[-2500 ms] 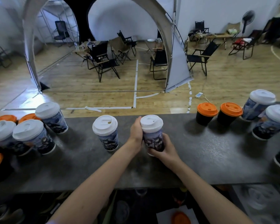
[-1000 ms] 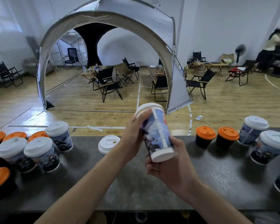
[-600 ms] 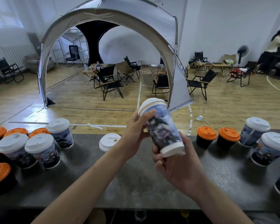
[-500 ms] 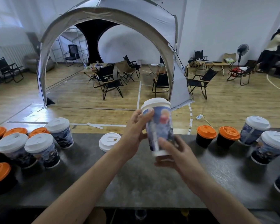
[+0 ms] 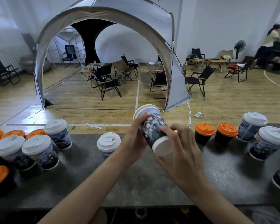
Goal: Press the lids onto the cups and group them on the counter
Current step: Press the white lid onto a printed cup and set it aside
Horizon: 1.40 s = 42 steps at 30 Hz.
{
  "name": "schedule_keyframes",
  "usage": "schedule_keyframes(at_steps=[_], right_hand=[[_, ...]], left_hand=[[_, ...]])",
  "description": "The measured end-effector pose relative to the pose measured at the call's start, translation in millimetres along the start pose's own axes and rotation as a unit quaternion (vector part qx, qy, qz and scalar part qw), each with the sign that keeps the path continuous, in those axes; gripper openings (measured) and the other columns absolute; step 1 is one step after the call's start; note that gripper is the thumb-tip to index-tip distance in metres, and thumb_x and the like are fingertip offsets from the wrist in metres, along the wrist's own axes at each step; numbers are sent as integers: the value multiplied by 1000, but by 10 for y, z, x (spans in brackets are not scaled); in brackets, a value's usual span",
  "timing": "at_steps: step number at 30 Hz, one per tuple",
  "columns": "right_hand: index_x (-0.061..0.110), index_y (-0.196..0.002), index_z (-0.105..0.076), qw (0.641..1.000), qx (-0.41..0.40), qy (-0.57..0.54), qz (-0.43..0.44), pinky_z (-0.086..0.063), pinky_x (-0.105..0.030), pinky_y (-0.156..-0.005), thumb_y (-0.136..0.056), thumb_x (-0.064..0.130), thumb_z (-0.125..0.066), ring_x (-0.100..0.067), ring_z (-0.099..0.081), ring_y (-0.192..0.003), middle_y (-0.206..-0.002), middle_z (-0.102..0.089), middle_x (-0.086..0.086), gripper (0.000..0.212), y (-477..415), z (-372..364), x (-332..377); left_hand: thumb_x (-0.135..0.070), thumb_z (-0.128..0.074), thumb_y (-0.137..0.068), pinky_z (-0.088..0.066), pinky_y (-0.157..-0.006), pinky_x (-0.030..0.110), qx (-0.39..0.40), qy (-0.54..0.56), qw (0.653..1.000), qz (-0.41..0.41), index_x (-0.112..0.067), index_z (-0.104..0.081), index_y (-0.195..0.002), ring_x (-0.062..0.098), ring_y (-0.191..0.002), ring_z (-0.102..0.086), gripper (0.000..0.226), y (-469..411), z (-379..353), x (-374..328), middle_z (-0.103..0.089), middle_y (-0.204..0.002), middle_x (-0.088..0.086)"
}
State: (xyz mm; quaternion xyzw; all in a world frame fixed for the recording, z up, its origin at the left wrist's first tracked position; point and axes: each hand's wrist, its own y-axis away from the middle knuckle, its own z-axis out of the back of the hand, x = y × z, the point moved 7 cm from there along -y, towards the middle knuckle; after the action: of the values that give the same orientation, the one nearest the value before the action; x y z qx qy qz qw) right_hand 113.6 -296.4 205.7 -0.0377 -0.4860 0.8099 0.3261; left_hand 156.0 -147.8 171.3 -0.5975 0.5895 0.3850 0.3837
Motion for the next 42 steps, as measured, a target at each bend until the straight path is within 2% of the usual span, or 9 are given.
schedule_keyframes(at_steps=[5,13,19,21,24,26,31,35,42], right_hand=[[15,-138,-43,984,15,-140,-109,-53,-18,-84,-84,64,-69,-1,-52,-117,-136,-46,3,78,30,-32,-4],[21,-141,-52,998,15,32,61,-54,-35,-88,-71,18,-84,-26,-51,-120,-139,-52,-4,77,37,20,124],[16,-134,-56,991,27,-112,-62,-48,-19,-97,-73,26,-91,-14,-57,-119,-130,-55,0,71,18,8,12],[20,-127,-58,941,58,-225,-247,-56,-19,-82,-75,42,-89,-8,-67,-104,-120,-63,4,64,43,-47,-215],[6,-123,-62,670,133,-509,-524,-63,-35,-65,-93,43,-66,-27,-73,-79,-110,-73,-22,48,259,-357,-270],[1,-121,-64,581,167,-560,-566,-63,-39,-63,-99,46,-51,-30,-68,-70,-100,-71,-29,52,335,-433,-164],[-1,-127,-57,594,170,-566,-546,-60,-40,-62,-82,60,-63,-29,-63,-66,-92,-70,-25,76,366,-494,-79],[2,-107,-64,451,208,-640,-587,-51,-29,-45,-90,62,-49,-22,-54,-51,-76,-62,-18,64,420,-533,102],[2,-108,-63,433,257,-647,-573,-39,-22,-30,-87,65,-43,-18,-49,-40,-65,-57,-13,69,455,-700,174]], left_hand=[[-32,-51,-101,-54,-81,23,13,26,999,-30,-18,-61,-106,0,-86,-70,18,15,36,64,-68,-103,0],[-47,-50,-89,-50,-99,37,14,95,995,3,2,-54,-137,32,-112,-62,69,-17,31,35,-58,-128,24],[-54,-56,-91,-41,-108,43,24,118,993,-9,2,-53,-138,34,-118,-57,73,4,10,60,-59,-126,21],[-56,-50,-97,-47,-106,42,12,120,992,-18,4,-50,-141,33,-119,-60,75,-7,58,30,-62,-126,19],[-52,-50,-97,-51,-102,42,-4,80,996,-28,2,-52,-138,31,-114,-63,68,-41,94,17,-64,-121,18],[-55,-58,-94,-54,-98,42,-18,55,998,-33,3,-53,-137,32,-111,-64,72,-51,62,29,-64,-120,19],[-58,-85,-70,-55,-99,47,-54,46,997,-35,4,-55,-136,39,-115,-64,95,-107,131,119,-62,-130,30],[-47,-75,-80,-48,-101,45,-19,65,998,3,-2,-64,-124,32,-105,-64,64,-97,163,196,-66,-114,19],[-61,-88,-62,-57,-91,44,-95,-2,995,-8,0,-55,-137,40,-115,-66,103,-24,442,138,-66,-129,25]])
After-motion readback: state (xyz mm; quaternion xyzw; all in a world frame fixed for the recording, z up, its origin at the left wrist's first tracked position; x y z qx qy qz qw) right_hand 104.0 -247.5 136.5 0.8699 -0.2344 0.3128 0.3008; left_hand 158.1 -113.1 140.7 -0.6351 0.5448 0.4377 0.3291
